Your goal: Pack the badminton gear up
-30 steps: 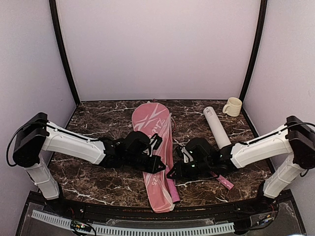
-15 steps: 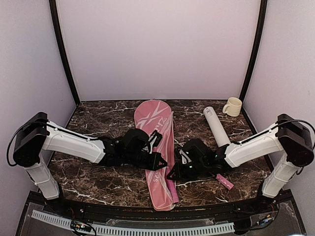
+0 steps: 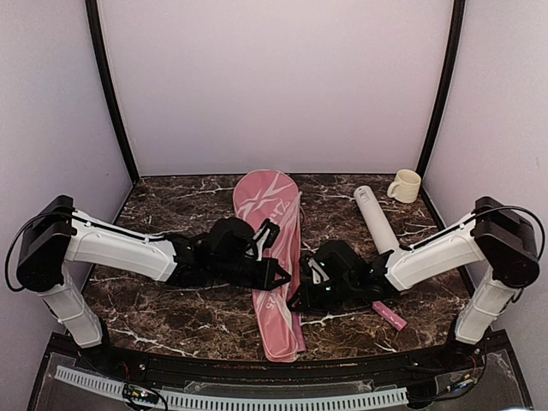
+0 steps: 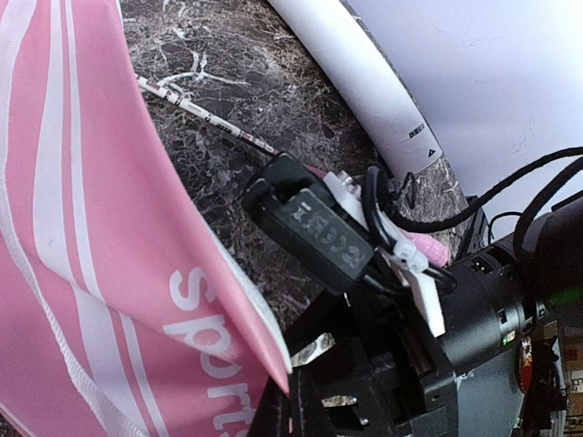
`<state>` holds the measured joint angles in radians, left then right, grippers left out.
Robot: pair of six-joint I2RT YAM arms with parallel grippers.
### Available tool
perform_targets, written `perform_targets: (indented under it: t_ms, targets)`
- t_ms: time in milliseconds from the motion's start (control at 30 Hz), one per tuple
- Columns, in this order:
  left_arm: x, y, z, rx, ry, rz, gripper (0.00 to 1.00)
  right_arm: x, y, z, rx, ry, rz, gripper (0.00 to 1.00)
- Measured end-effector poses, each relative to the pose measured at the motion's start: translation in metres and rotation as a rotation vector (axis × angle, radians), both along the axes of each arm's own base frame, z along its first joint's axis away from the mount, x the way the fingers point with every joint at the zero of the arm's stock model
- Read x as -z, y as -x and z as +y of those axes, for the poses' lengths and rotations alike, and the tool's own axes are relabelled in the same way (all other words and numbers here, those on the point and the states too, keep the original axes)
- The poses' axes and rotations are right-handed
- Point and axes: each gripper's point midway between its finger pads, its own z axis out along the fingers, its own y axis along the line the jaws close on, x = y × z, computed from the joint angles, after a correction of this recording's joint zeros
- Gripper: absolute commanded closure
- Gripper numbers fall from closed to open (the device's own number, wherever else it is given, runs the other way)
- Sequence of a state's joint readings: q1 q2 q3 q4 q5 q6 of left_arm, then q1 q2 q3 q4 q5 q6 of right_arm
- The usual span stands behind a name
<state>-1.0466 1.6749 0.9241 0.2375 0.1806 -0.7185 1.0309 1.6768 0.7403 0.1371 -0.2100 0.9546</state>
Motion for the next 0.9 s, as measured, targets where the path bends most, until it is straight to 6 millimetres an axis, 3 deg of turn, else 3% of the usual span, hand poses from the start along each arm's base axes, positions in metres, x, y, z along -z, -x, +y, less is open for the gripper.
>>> perform_targets:
  t_ms: [400, 900]
  targets:
    - [-0.011, -0.002, 0.007, -0.021, 0.015, -0.025, 1.0, -0.002, -0.005, 0.006, 0.003, -0.03, -0.014, 0.8]
    - [0.025, -0.001, 0.011, -0.019, -0.061, 0.002, 1.0, -0.017, -0.008, 0.001, 0.014, -0.042, -0.024, 0.79]
